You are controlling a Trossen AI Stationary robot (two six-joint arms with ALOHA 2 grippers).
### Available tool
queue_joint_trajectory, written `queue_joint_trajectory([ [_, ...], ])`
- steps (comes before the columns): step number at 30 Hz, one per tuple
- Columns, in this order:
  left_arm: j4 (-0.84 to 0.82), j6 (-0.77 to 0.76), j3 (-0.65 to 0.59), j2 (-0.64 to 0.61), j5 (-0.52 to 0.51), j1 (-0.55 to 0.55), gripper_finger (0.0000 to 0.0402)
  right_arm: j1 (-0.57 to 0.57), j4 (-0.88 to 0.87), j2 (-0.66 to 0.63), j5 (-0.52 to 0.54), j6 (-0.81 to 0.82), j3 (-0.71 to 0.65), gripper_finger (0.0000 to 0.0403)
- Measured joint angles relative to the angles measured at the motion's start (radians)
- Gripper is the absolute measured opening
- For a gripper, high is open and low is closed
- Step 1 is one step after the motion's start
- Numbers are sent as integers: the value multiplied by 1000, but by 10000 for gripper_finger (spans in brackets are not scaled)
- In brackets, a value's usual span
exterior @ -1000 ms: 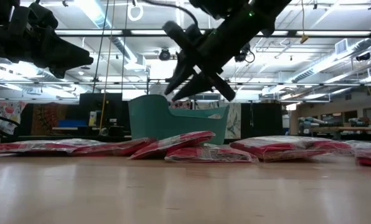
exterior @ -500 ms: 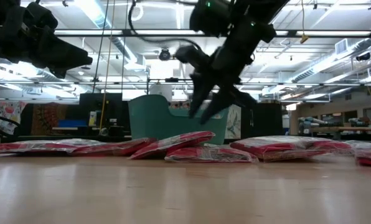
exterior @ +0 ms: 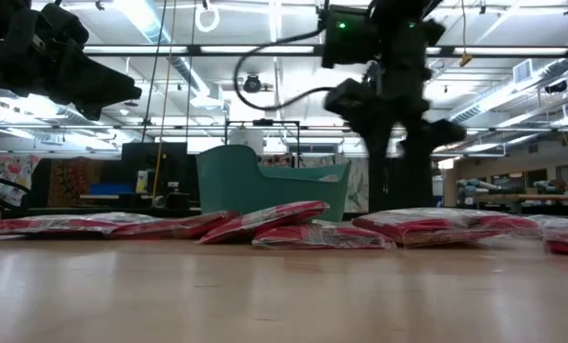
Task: Sort popcorn bags into baskets
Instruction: Put the popcorn bag into the blue bin
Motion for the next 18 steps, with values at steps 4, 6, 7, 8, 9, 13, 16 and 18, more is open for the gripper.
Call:
queue_joint_trajectory([
  [4, 0, 0, 0, 0, 0, 0, 119, 25, -138, -15, -23, 30, 0, 224],
  [6, 0, 0, 0, 0, 0, 0, 119, 42, -159, -16, -19, 29, 0, 229],
  [7, 0, -1, 0, 0, 0, 0, 119, 48, -163, -17, -15, 23, 0, 231],
  [8, 0, -2, 0, 0, 0, 0, 119, 52, -158, -17, -15, 18, -5, 232],
  [9, 0, -2, 0, 0, 0, 0, 119, 55, -150, -17, -15, 15, -12, 233],
  [13, 0, -3, 0, 0, 0, 0, 119, 59, -110, -17, -31, 6, -51, 231],
  [16, 0, -3, 0, 0, 0, 0, 119, 52, -41, -17, -73, 6, -101, 227],
  [18, 0, -3, 0, 0, 0, 0, 119, 47, 10, -18, -88, 7, -131, 224],
])
